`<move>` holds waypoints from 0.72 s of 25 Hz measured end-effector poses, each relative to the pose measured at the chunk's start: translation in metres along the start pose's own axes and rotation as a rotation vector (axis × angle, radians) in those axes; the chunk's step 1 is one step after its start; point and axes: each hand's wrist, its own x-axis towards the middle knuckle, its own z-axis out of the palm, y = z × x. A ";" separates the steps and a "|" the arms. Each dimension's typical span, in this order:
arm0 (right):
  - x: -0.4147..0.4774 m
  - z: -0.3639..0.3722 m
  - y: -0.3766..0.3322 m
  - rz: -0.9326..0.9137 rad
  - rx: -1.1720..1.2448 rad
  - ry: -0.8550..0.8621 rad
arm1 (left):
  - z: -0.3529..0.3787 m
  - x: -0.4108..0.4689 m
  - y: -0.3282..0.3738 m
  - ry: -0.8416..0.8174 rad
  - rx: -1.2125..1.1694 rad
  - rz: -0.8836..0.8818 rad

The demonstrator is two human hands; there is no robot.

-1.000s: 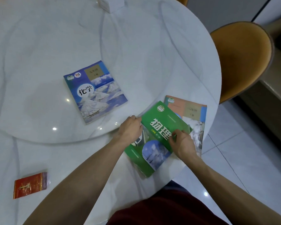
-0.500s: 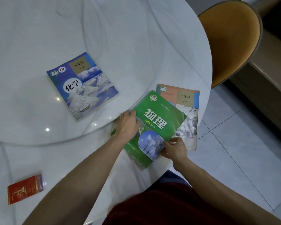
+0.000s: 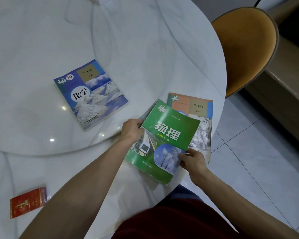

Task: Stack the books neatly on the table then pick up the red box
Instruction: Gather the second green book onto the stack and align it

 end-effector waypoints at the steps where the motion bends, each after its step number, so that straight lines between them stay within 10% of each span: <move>1: -0.001 -0.003 -0.002 -0.014 0.008 -0.019 | -0.001 -0.001 0.000 -0.010 -0.046 -0.013; 18: 0.012 0.046 -0.137 -0.407 -0.163 -0.264 | -0.088 -0.002 0.002 0.260 -0.578 -0.074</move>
